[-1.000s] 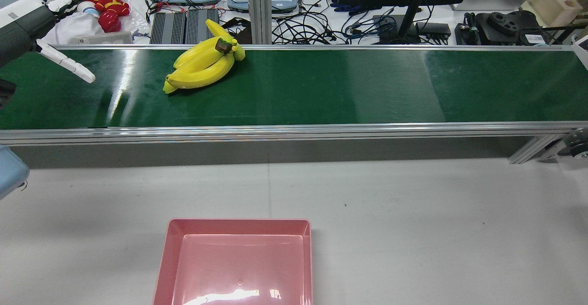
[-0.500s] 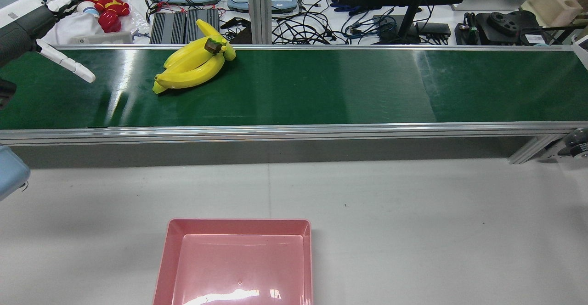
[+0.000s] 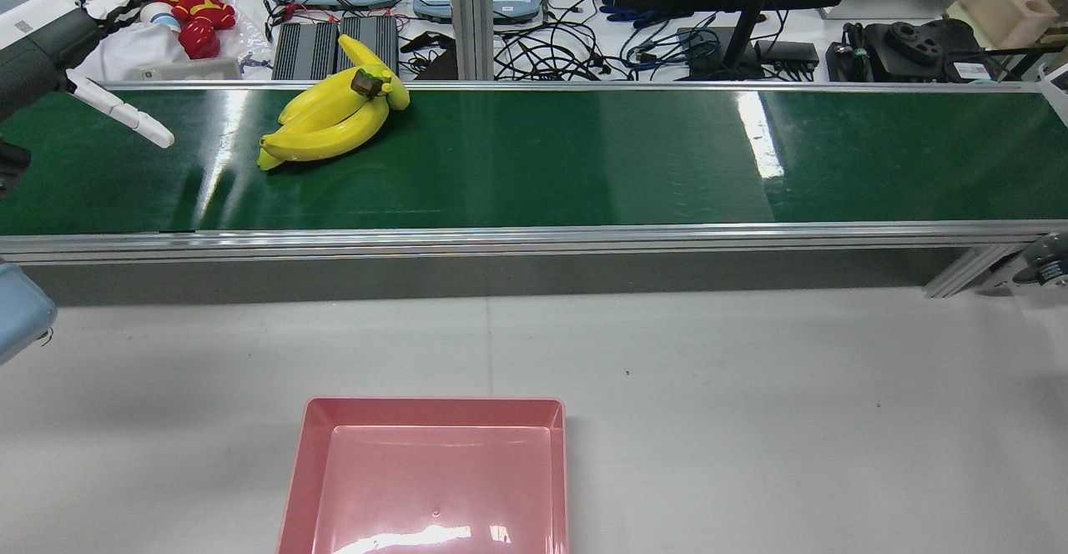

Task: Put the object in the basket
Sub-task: 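Move the left hand over the conveyor toward the approaching bananas, then lower the left hand onto the bananas and close its fingers around the stems, then lift the bananas off the belt with the left hand toward the tray, then lower the bananas into the pink tray and open the left hand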

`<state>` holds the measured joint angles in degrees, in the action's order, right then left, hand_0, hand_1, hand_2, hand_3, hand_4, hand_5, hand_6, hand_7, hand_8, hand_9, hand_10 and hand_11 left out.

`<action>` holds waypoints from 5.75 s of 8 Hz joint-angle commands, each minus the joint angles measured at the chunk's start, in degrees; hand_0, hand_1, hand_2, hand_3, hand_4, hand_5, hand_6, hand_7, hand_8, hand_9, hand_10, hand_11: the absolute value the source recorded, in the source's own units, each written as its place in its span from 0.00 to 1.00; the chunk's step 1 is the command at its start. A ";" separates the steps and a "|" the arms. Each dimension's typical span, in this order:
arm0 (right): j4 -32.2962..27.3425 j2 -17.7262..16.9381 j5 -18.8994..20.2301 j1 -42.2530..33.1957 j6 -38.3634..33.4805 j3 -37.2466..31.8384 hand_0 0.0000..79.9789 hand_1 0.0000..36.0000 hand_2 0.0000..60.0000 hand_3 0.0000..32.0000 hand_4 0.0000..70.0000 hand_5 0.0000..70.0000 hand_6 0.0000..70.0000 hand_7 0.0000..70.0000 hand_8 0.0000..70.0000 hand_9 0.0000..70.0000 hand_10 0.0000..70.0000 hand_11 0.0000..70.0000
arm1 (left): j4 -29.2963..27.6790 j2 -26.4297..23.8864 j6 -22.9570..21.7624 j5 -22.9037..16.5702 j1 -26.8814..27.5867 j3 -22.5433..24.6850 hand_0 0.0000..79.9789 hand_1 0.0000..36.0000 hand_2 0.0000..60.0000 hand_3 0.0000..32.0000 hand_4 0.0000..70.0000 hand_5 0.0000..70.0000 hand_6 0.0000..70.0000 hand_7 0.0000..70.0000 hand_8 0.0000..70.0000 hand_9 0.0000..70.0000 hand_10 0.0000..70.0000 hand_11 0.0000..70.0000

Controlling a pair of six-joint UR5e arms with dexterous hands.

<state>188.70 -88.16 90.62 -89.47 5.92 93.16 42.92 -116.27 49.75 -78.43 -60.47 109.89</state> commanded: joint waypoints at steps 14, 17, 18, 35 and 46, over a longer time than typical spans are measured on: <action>0.00 0.00 0.00 0.00 0.05 0.00 0.00 0.00 0.00 0.00 0.00 0.00 0.00 0.00 0.00 0.00 0.00 0.00 | 3.58 -8.70 0.09 8.99 7.03 -9.22 0.83 0.54 0.00 0.09 0.10 0.12 0.00 0.03 0.09 0.10 0.00 0.02; 0.00 0.00 0.00 0.00 -0.04 0.00 0.00 0.00 0.00 0.00 0.00 0.00 0.00 0.00 0.00 0.00 0.00 0.00 | 0.68 -8.71 0.18 8.99 7.12 -13.46 0.81 0.54 0.00 0.10 0.10 0.13 0.00 0.03 0.09 0.10 0.00 0.03; 0.00 0.00 0.00 0.00 0.05 0.00 0.00 0.00 0.00 0.00 0.00 0.00 0.00 0.00 0.00 0.00 0.00 0.00 | 0.24 -8.71 0.18 8.99 7.12 -13.82 0.82 0.54 0.00 0.09 0.10 0.13 0.00 0.03 0.09 0.10 0.00 0.02; 0.00 0.00 0.00 0.00 0.05 0.09 0.00 0.00 0.00 0.00 0.00 0.00 0.00 0.00 0.00 0.00 0.00 0.00 | 5.41 -6.71 -0.17 11.28 6.85 2.98 0.62 0.41 0.73 0.00 0.43 1.00 0.99 1.00 0.92 1.00 0.73 1.00; 0.00 0.00 0.00 0.00 0.05 -0.09 0.00 0.00 0.00 0.00 0.00 0.00 0.00 0.00 0.00 0.00 0.00 0.00 | -0.29 0.87 -8.88 0.03 35.41 19.05 0.68 0.29 0.25 0.00 0.41 1.00 0.96 1.00 0.97 1.00 0.72 1.00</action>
<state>188.70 -88.15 90.62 -89.47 5.96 93.16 44.19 -115.58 40.76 -78.50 -29.84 128.89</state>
